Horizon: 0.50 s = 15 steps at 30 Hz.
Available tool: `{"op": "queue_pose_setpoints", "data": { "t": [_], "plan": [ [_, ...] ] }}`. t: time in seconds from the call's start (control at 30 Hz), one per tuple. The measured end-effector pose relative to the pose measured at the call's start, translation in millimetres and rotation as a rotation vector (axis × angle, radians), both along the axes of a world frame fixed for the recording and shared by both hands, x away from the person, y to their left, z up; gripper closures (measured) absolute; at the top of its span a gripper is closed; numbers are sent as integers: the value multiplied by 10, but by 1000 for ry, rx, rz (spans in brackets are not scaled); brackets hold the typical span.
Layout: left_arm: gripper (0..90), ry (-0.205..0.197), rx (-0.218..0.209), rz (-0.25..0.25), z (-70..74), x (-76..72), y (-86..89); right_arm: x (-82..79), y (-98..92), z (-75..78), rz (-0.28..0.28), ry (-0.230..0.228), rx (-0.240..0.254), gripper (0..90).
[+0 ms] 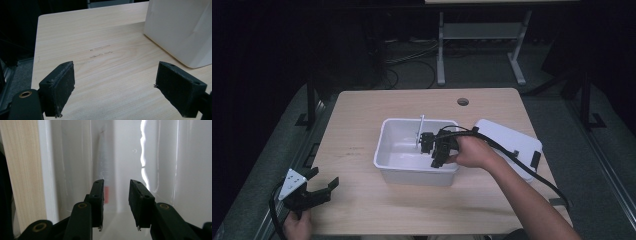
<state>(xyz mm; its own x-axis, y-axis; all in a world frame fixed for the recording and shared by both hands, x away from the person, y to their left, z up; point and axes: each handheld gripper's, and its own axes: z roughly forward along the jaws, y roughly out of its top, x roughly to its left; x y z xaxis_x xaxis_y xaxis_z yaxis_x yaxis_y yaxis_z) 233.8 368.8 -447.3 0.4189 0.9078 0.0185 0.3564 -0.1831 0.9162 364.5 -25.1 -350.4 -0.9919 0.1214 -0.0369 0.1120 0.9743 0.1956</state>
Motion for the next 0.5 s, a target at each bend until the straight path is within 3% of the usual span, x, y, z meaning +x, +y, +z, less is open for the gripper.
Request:
{"op": "queue_pose_setpoints", "data": {
  "t": [0.5],
  "plan": [
    [151,-1,1,-1,-2,4,-13,5,-171,344,-31,-40,49,589]
  ]
}}
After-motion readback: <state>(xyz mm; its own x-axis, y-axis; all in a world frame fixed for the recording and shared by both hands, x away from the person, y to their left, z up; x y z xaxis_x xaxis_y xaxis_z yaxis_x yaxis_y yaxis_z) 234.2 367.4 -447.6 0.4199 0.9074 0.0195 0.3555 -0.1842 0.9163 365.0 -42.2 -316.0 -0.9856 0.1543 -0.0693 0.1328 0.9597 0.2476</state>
